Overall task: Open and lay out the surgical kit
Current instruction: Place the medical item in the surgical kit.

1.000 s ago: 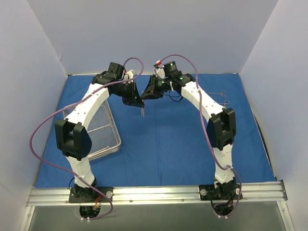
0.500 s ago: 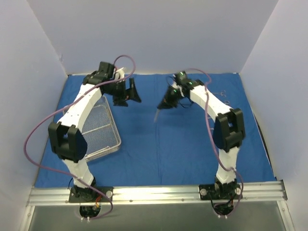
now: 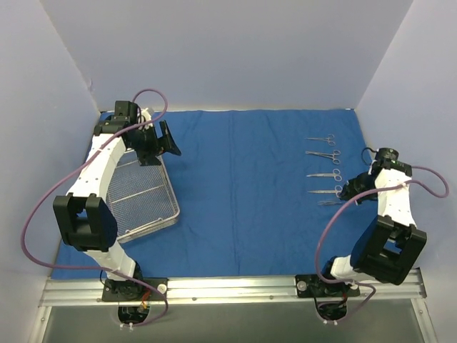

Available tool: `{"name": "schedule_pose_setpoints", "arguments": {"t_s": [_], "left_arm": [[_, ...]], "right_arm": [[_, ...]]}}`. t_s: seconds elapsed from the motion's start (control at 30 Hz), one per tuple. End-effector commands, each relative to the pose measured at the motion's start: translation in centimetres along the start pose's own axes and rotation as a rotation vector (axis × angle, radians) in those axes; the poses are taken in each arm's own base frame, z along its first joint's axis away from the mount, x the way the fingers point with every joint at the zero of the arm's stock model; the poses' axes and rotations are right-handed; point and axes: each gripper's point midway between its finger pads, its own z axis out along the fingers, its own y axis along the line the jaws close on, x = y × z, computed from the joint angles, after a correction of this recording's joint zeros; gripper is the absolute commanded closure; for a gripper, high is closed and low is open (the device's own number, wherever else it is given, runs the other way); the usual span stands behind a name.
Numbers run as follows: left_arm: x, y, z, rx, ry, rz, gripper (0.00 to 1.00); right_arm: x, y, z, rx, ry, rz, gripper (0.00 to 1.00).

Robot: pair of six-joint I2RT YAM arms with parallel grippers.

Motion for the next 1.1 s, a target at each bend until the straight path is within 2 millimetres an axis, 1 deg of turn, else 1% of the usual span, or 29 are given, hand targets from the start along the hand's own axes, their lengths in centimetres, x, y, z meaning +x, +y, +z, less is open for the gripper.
{"name": "schedule_pose_setpoints", "arguments": {"t_s": [0.0, 0.13, 0.27, 0.3, 0.37, 0.4, 0.47, 0.6, 0.67, 0.73, 0.93, 1.03, 1.07], "left_arm": [[-0.7, -0.6, -1.0, 0.020, -0.025, -0.001, 0.04], [-1.1, -0.5, -1.2, 0.014, -0.030, -0.007, 0.04], [-1.4, -0.2, -1.1, 0.019, -0.033, -0.024, 0.04], [-1.5, 0.0, -1.2, 0.018, -0.037, -0.027, 0.03], [-1.6, 0.1, -1.2, 0.016, -0.039, -0.029, 0.03], [-1.7, 0.3, -1.3, 0.014, -0.043, -0.034, 0.04], [-1.9, 0.4, -1.3, 0.012, -0.048, -0.036, 0.04], [-1.8, 1.0, -1.2, 0.003, -0.046, -0.051, 0.04], [-1.9, 1.2, -1.3, 0.003, -0.052, -0.054, 0.04], [-1.9, 1.4, -1.1, 0.002, -0.052, -0.060, 0.04], [-2.1, 1.5, -0.9, 0.007, -0.053, -0.069, 0.03], [-2.1, 1.5, -0.7, 0.009, -0.048, -0.072, 0.04], [-2.1, 1.6, -0.7, 0.008, -0.048, -0.074, 0.04]], "right_arm": [[-0.9, -5.1, 1.3, 0.180, 0.014, 0.024, 1.00], [-1.8, -6.0, 2.1, 0.211, -0.009, 0.046, 1.00], [-1.6, -6.5, 3.9, 0.204, -0.014, 0.106, 1.00], [-1.0, -7.0, 4.6, 0.216, 0.006, 0.116, 1.00], [-0.9, -6.9, 5.7, 0.210, 0.004, 0.133, 1.00], [-0.6, -7.3, 6.2, 0.218, 0.010, 0.141, 1.00], [-1.0, -6.9, 6.9, 0.201, -0.006, 0.150, 1.00], [-1.0, -6.3, 8.3, 0.190, 0.020, 0.155, 1.00], [-1.3, -5.6, 8.5, 0.179, 0.011, 0.148, 1.00], [-1.4, -5.3, 8.9, 0.183, 0.013, 0.146, 1.00], [-0.9, -4.1, 9.7, 0.174, 0.011, 0.142, 1.00], [-0.7, -3.9, 10.2, 0.179, 0.014, 0.147, 1.00], [-0.7, -4.0, 10.3, 0.187, 0.014, 0.147, 0.97]]}}
